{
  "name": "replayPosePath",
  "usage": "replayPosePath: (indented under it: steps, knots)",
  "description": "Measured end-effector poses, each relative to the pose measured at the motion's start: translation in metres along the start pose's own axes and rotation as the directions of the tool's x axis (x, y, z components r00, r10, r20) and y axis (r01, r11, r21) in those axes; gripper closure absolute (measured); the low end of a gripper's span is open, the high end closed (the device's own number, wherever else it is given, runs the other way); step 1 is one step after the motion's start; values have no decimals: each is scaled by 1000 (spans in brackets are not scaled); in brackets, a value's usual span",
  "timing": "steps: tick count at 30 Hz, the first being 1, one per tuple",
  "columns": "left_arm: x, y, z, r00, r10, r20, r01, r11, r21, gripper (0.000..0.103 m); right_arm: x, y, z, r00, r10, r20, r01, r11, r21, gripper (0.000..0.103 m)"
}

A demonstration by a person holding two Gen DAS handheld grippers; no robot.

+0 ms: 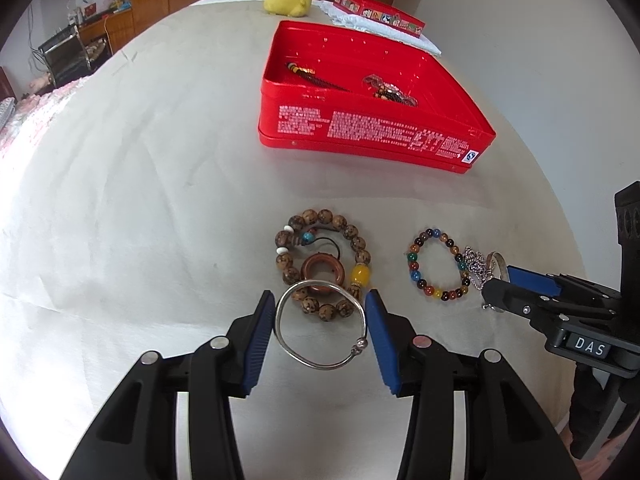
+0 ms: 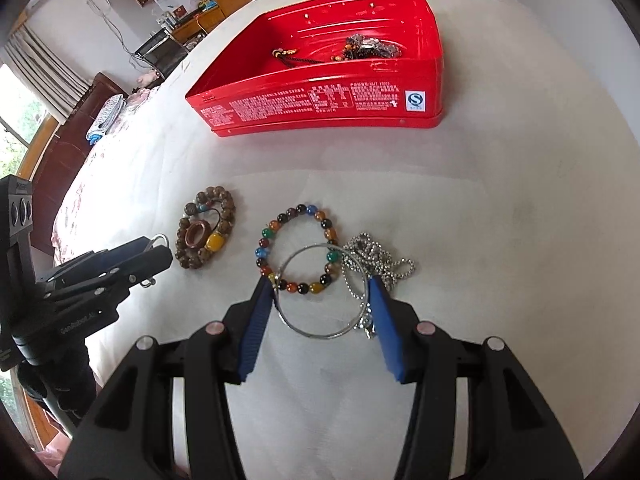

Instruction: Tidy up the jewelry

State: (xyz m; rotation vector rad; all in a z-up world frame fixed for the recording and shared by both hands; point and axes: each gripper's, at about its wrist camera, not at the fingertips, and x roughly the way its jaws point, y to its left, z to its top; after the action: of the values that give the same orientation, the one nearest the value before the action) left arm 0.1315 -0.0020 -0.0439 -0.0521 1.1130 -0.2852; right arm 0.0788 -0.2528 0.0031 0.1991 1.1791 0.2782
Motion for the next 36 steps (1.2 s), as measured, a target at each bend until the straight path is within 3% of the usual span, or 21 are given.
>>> replayPosePath:
  steps: [10,18,29,36]
  knots:
    - [14,-6,1,999,4,-33,-4,1000,6,56,0,-7,0,1000,10,0,-10,1000,8,55]
    - [-3,-15,23,1000,10,15,-11,1000,28,56,-25,0,16,998,17,64,-15,999,-33,55]
    - [-28,-23,89,996,-3,91,-1,999,42,56,-55,-3,77,989,7,151,-1,999,-44,55]
    - [-11,-27,143,995,3,97,-5,1000,27,56,-44,-12,129,986,4,169,0,1000,-26,55]
